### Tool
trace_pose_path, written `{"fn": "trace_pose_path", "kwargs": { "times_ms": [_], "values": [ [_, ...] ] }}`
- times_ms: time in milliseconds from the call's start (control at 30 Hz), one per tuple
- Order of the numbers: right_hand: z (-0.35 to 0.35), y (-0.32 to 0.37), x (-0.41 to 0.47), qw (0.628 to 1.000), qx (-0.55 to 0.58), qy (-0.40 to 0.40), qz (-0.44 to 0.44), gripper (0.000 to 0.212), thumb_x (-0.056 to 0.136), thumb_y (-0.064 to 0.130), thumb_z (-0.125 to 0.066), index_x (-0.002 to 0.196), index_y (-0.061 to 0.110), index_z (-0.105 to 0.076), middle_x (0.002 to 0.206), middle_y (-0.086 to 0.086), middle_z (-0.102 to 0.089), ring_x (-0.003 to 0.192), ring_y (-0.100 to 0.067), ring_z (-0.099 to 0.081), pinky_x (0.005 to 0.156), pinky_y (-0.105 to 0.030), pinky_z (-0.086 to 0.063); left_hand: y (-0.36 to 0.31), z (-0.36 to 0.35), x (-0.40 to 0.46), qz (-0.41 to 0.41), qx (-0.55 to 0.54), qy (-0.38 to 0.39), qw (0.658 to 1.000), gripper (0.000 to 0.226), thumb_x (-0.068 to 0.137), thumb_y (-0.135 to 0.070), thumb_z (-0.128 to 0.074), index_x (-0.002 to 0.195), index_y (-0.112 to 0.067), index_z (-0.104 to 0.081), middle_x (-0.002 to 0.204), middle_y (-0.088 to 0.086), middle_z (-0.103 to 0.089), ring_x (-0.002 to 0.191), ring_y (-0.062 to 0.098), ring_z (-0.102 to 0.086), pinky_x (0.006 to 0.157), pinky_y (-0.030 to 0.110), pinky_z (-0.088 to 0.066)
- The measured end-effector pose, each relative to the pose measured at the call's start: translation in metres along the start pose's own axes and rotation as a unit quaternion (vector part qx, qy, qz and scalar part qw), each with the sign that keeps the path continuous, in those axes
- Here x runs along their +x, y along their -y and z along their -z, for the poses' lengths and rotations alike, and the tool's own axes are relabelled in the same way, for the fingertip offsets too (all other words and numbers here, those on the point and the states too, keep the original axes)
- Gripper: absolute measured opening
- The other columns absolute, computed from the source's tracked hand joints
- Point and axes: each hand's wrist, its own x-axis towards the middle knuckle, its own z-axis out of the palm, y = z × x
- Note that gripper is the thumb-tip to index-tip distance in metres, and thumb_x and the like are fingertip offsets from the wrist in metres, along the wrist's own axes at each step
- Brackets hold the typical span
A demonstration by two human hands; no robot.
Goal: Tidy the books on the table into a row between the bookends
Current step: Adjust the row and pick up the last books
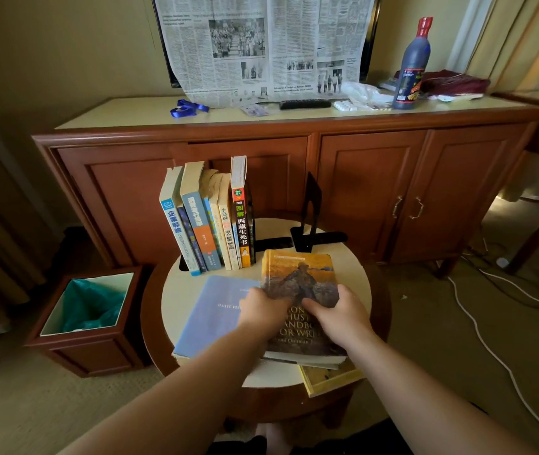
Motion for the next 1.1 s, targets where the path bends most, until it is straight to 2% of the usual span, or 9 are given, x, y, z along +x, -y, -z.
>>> {"fn": "trace_pose_path", "kwargs": {
  "times_ms": [167, 267, 367, 500, 567, 667, 833, 1000, 1100],
  "values": [
    [-0.021, 0.037, -0.015, 0.996, 0.066, 0.053, 0.025, 0.063, 0.077, 0.061, -0.08, 0.127, 0.03, -0.057, 0.119, 0.008, -0.064, 0.111, -0.018, -0.062, 0.096, -0.043, -0.054, -0.019, 0.059, 0.012, 0.026, -0.067, -0.026, 0.997, 0.033, 0.101, -0.039, -0.063, 0.112, -0.008, -0.068, 0.097, 0.012, -0.076, 0.085, 0.028, -0.075, 0.069, 0.035, -0.06],
    [-0.043, 0.049, -0.024, 0.99, 0.061, 0.119, 0.042, 0.063, 0.077, 0.062, -0.078, 0.129, 0.031, -0.058, 0.12, 0.01, -0.065, 0.113, -0.017, -0.062, 0.099, -0.044, -0.053, -0.005, 0.087, 0.023, 0.015, -0.009, -0.044, 0.999, 0.046, 0.098, -0.044, -0.065, 0.125, -0.007, -0.065, 0.108, 0.013, -0.073, 0.096, 0.03, -0.071, 0.085, 0.041, -0.06],
    [-0.055, 0.044, -0.024, 0.983, 0.002, 0.164, 0.081, 0.049, 0.093, 0.052, -0.069, 0.135, 0.029, -0.06, 0.127, 0.01, -0.064, 0.116, -0.014, -0.058, 0.099, -0.036, -0.049, 0.018, 0.097, 0.022, 0.05, 0.246, -0.091, 0.964, 0.078, 0.093, -0.065, -0.058, 0.143, -0.005, -0.048, 0.142, 0.02, -0.051, 0.132, 0.038, -0.05, 0.11, 0.046, -0.045],
    [-0.038, 0.003, -0.003, 0.978, -0.207, -0.014, 0.031, 0.087, 0.086, 0.087, -0.04, 0.151, 0.029, -0.04, 0.148, -0.005, -0.053, 0.131, -0.026, -0.052, 0.11, -0.049, -0.043, 0.037, 0.084, 0.018, -0.007, 0.283, -0.107, 0.953, 0.083, 0.098, -0.063, -0.046, 0.159, -0.011, -0.023, 0.155, 0.02, -0.036, 0.146, 0.038, -0.033, 0.117, 0.052, -0.034],
    [-0.015, -0.028, 0.009, 0.95, -0.305, -0.045, -0.042, 0.118, 0.069, 0.103, -0.032, 0.158, 0.027, -0.027, 0.162, -0.011, -0.034, 0.149, -0.036, -0.031, 0.118, -0.059, -0.026, 0.041, 0.078, 0.017, -0.03, 0.306, -0.121, 0.944, 0.092, 0.097, -0.071, -0.04, 0.163, -0.012, -0.012, 0.156, 0.019, -0.038, 0.146, 0.037, -0.035, 0.116, 0.052, -0.036],
    [0.017, -0.052, 0.013, 0.943, -0.314, -0.052, -0.098, 0.143, 0.052, 0.109, -0.037, 0.16, 0.017, -0.023, 0.165, -0.016, -0.026, 0.15, -0.038, -0.028, 0.115, -0.058, -0.034, 0.043, 0.075, 0.016, -0.04, 0.315, -0.137, 0.938, 0.098, 0.094, -0.078, -0.038, 0.163, -0.013, -0.013, 0.155, 0.017, -0.041, 0.145, 0.036, -0.037, 0.115, 0.051, -0.037],
    [0.038, -0.057, 0.017, 0.941, -0.275, -0.062, -0.187, 0.128, 0.055, 0.102, -0.054, 0.146, 0.013, -0.038, 0.14, -0.015, -0.045, 0.114, -0.033, -0.06, 0.067, -0.037, -0.052, 0.044, 0.077, 0.018, -0.045, 0.309, -0.133, 0.941, 0.097, 0.093, -0.078, -0.042, 0.161, -0.013, -0.018, 0.153, 0.018, -0.043, 0.143, 0.037, -0.039, 0.115, 0.052, -0.038],
    [0.057, -0.061, 0.02, 0.94, -0.28, -0.124, -0.153, 0.097, 0.057, 0.1, -0.057, 0.11, 0.019, -0.051, 0.092, -0.001, -0.059, 0.077, -0.022, -0.064, 0.061, -0.033, -0.056, 0.041, 0.077, 0.015, -0.034, 0.328, -0.157, 0.931, 0.099, 0.09, -0.08, -0.045, 0.16, -0.016, -0.018, 0.157, 0.017, -0.036, 0.147, 0.037, -0.032, 0.116, 0.056, -0.035],
    [0.07, -0.053, 0.021, 0.959, -0.231, -0.132, -0.101, 0.08, 0.07, 0.093, -0.056, 0.103, 0.021, -0.047, 0.091, 0.003, -0.057, 0.078, -0.019, -0.061, 0.056, -0.031, -0.05, 0.037, 0.075, 0.012, -0.086, 0.344, -0.198, 0.914, 0.1, 0.091, -0.073, -0.055, 0.162, -0.016, -0.016, 0.164, 0.016, -0.025, 0.152, 0.037, -0.021, 0.122, 0.054, -0.02]
  ]
}}
